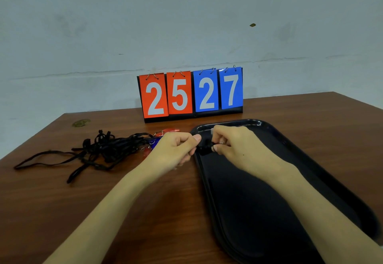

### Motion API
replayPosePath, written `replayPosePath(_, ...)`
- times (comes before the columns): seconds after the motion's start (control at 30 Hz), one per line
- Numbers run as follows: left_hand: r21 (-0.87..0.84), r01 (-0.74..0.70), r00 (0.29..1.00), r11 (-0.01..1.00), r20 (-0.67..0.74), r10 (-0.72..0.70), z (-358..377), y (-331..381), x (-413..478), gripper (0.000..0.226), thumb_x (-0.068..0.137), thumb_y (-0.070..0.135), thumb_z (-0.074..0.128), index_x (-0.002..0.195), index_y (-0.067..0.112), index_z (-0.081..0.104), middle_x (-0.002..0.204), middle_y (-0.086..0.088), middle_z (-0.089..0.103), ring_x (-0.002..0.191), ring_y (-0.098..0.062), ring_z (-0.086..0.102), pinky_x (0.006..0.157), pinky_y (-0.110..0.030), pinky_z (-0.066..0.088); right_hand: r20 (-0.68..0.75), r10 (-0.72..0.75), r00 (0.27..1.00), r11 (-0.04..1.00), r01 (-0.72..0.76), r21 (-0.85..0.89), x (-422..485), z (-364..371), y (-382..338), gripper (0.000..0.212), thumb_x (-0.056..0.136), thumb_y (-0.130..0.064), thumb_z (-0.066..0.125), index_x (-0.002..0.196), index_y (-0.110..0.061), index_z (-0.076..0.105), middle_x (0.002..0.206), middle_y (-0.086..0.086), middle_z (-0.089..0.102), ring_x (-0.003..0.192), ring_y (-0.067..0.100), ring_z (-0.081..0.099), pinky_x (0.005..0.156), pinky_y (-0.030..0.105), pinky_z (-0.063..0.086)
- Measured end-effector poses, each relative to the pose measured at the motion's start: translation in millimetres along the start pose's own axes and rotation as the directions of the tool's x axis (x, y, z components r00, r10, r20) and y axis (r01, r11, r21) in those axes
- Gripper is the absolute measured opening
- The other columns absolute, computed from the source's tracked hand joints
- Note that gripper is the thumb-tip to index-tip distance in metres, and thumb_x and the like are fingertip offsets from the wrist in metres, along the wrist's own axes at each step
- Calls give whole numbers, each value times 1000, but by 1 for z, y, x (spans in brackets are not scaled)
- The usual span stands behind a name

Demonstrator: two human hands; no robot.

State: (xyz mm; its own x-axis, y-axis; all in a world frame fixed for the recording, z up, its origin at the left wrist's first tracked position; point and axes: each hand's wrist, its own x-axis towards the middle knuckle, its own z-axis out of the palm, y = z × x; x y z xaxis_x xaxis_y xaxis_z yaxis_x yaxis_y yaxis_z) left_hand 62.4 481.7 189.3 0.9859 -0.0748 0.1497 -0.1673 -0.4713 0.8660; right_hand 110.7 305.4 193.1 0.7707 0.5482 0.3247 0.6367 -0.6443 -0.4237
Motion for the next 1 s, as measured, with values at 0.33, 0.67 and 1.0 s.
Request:
replayPosePath(0.33, 26, -45, 996, 999, -74, 47, -7, 0, 0, 41, 89, 32, 56, 57, 7, 53, 37, 5, 40, 32, -6, 34, 38, -17, 30, 285, -112, 952, 961, 31, 276, -4, -3, -10, 6, 86, -12, 63, 83, -15, 59, 73, -4, 66, 65, 1, 62, 63, 17, 50)
replayPosePath(0.67, -351, -12, 995, 936, -99, -24, -7, 1, -1, 36, 74, 46, 61, 60, 14, 54, 43, 2, 42, 33, -8, 32, 34, -17, 26, 332, -139, 933, 656, -165, 736, -4, -18, -13, 9, 89, -4, 57, 85, -12, 58, 75, 4, 65, 69, 14, 63, 67, 28, 54)
replayPosePath(1.0, -401, -188, 902, 897, -432, -4, 17, 7, -7, 14, 94, 16, 50, 84, 13, 59, 53, 5, 54, 45, -8, 47, 41, -21, 37, 542, 1, 840, 13, -542, 840, -2, -13, -18, 5, 80, -10, 56, 78, -14, 59, 69, 0, 61, 60, 8, 58, 55, 19, 54)
